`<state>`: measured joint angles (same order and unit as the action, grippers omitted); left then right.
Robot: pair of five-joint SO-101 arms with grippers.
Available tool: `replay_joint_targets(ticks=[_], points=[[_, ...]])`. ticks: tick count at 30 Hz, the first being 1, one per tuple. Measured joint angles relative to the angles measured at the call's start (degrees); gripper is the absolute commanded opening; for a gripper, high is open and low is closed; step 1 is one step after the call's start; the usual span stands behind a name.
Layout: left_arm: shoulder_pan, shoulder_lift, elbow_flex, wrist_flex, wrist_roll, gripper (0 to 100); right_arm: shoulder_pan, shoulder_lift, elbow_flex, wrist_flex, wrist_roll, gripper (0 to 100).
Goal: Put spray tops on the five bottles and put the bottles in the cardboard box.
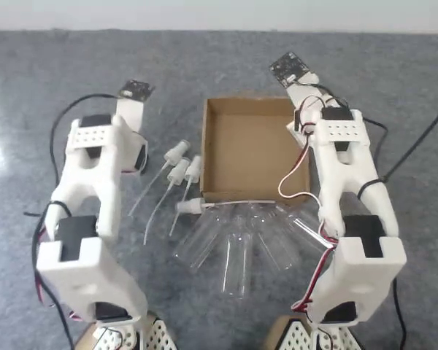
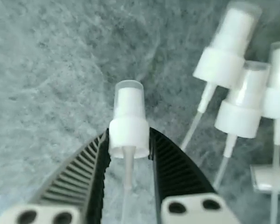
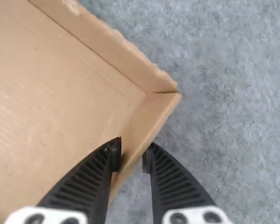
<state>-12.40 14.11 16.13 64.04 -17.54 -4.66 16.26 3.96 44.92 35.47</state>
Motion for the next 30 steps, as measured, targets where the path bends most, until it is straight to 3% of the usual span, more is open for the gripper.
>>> replay_joint_targets(ticks=[4,7,18,25,30], points=[[0.4,-2.3,4.4,-4.0,0.8,2,-0.1,0.0,0.0,0.0,0.1,27.7],[0.4,-3.3,4.9,-4.4,1.7,6,-0.1,0.0,0.1,0.7,0.0,36.0],[0.4,-11.1,9.1,-4.8,5.4,9,-0.4,-0.1,0.1,6.1,0.0,36.9],[0.4,-11.5,9.1,-4.9,5.6,20,-0.4,-6.0,0.1,10.4,-0.4,37.0],[0.4,-8.1,9.1,-8.8,5.5,20,-0.4,-8.3,0.1,12.0,-1.3,37.0]])
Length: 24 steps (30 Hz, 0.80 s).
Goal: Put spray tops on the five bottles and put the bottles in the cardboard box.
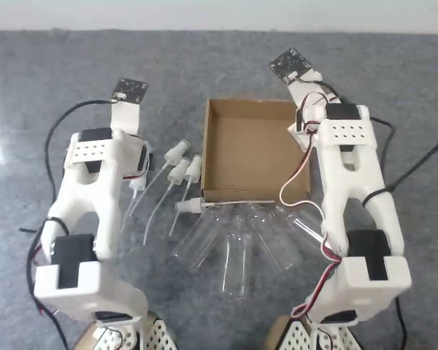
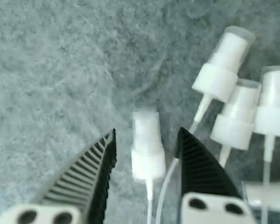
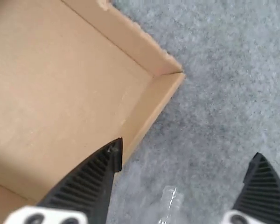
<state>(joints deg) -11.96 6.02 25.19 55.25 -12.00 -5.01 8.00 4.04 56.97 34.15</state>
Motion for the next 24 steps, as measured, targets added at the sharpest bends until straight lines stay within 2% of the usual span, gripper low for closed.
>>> replay_joint_targets(ticks=[6,10,13,17,24], points=[[-0.1,0.4,0.0,-0.8,2.3,20,0.3,-3.2,-0.3,6.8,-2.1,36.9],[-0.7,-1.9,0.0,-0.5,3.0,20,4.7,-6.2,-3.1,15.6,-2.8,36.9],[-0.7,-2.8,0.0,1.1,2.5,20,10.9,-7.2,-4.0,21.8,1.3,36.9],[-0.7,-2.8,0.0,1.8,-0.7,20,20.1,-7.2,-4.0,24.4,6.6,36.9],[-0.7,0.2,0.0,1.8,-1.5,20,21.8,-1.6,-4.1,22.9,12.7,36.9]])
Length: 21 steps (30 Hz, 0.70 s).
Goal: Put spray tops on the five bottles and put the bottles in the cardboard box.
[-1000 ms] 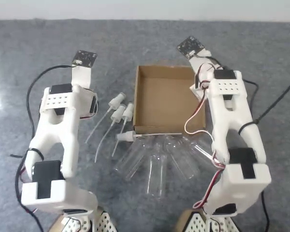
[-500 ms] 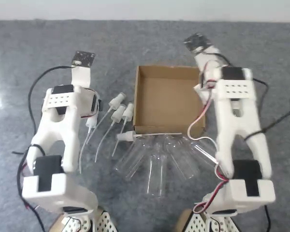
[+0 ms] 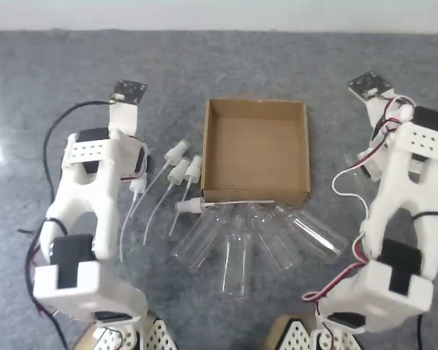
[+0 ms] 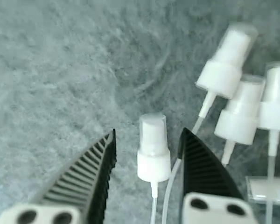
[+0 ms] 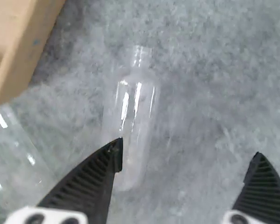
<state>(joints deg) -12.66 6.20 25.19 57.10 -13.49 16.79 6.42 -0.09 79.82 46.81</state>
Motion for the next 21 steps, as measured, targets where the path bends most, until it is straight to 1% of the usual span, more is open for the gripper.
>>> replay_joint_targets(ticks=[6,11,12,16,18,21], points=[[0.0,0.3,0.0,0.0,-0.1,20,-2.3,9.1,0.0,-2.5,0.2,36.9],[0.0,0.3,0.0,0.0,-1.5,20,-4.7,12.3,0.0,-3.0,-2.0,36.7],[0.0,0.3,0.0,0.0,-1.5,20,-4.9,12.7,0.0,-3.3,-2.5,35.6],[0.0,0.5,0.0,0.0,-1.8,20,-4.9,15.7,0.0,-6.8,-4.9,24.3],[0.0,1.0,0.0,0.0,-1.8,20,-4.9,17.7,0.0,-9.1,-5.6,21.2],[0.0,1.0,0.0,-1.0,-1.8,15,-4.9,19.9,0.0,-12.3,-6.1,17.8]])
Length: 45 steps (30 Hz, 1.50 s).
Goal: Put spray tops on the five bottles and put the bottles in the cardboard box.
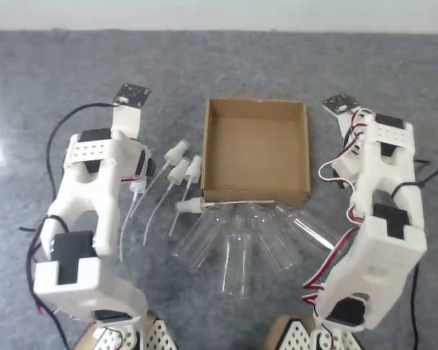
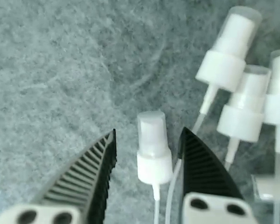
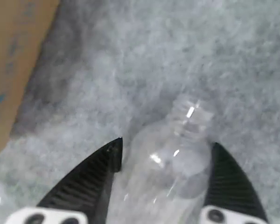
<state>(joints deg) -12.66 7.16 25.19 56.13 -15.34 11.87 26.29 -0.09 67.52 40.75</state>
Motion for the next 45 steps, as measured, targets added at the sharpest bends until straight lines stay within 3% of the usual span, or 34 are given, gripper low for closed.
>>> replay_joint_targets(ticks=[8,13,19,29,37,45], points=[[0.0,0.0,0.0,-1.0,-0.1,9,0.4,0.8,-0.1,-1.8,-0.2,0.0],[0.0,0.0,0.0,-1.0,-0.1,5,1.6,0.9,-0.1,-1.9,-0.1,0.6],[0.0,0.0,0.9,-1.0,-0.1,12,5.5,0.9,-0.1,-1.9,2.3,0.6],[-0.3,-0.5,2.5,-1.0,0.6,13,11.1,0.9,-0.5,-1.8,6.6,0.6],[-1.1,-15.0,4.4,4.3,2.3,13,13.1,0.5,0.6,-6.2,6.7,0.6],[4.3,-19.2,14.5,-4.0,2.2,13,12.7,-8.9,14.3,-15.4,5.0,0.9]])
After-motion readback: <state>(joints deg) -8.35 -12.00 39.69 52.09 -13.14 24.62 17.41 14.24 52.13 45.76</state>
